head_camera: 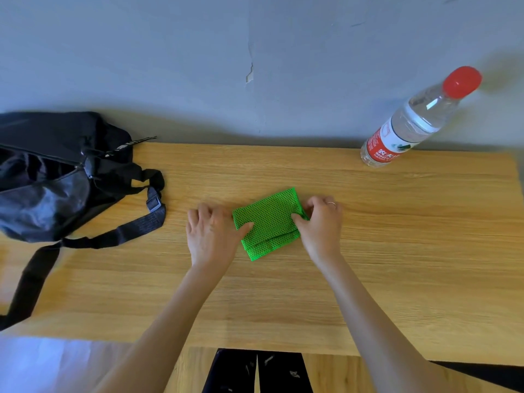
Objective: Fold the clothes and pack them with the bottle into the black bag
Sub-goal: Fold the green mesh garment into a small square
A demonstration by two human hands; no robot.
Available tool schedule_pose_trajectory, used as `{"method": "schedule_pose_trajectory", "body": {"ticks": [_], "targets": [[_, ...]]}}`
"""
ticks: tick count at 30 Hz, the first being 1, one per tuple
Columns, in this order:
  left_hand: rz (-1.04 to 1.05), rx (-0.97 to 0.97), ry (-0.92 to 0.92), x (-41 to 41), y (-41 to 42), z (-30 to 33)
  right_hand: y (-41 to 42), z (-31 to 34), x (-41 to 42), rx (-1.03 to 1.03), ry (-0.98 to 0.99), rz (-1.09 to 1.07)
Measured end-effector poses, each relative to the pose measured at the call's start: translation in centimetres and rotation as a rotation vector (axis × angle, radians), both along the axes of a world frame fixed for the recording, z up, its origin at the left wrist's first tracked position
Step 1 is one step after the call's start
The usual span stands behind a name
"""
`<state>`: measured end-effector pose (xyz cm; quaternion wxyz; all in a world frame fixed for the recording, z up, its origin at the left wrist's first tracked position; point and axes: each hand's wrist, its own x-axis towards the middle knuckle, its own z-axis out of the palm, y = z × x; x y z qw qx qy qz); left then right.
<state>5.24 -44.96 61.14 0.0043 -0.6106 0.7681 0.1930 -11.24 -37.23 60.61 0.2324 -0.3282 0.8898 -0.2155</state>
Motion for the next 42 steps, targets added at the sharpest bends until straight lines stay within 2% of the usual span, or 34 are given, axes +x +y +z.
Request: {"method": "schedule_pose_trajectory", "body": {"ticks": [2,4,7,12,15,17,21,25,30,39,42], "targets": [[0.009,0.059,0.004,-0.1,0.4,0.0,-0.2,0.2,0.2,-0.01,-0.016,-0.007],[0.023,0.088,0.095,-0.3,0.6,-0.2,-0.1,0.2,0.2,-0.053,-0.06,0.006],[0.105,0.168,0.404,-0.7,0.3,0.4,-0.1,0.5,-0.2,-0.178,-0.266,0.004],[0.383,0.597,0.946,-1.1,-0.3,3.2,-0.3,2.8,-1.3,-0.394,-0.662,-0.102],[0.45,0.672,1.088,-1.1,-0.6,4.7,-0.4,4.7,-1.5,-0.524,-0.865,-0.098],[0.438,0.657,1.142,-0.9,-0.9,5.8,-0.3,5.8,-1.6,-0.566,-0.921,-0.039],[0.337,0.614,1.199,-0.2,-1.5,7.9,-0.8,7.9,-1.5,-0.562,-0.887,0.105],[0.275,0.62,1.242,1.1,-2.9,9.7,-1.8,9.8,-0.7,-0.548,-0.917,0.139],[0.181,0.634,1.182,4.3,-5.3,11.0,-3.7,11.8,1.9,-0.498,-0.915,0.185],[0.06,0.697,1.14,14.8,-12.2,13.2,-9.3,13.3,11.9,-0.441,-1.092,0.17],[0.047,0.676,1.113,19.4,-15.3,13.7,-12.4,13.7,16.4,-0.431,-1.04,0.192]]}}
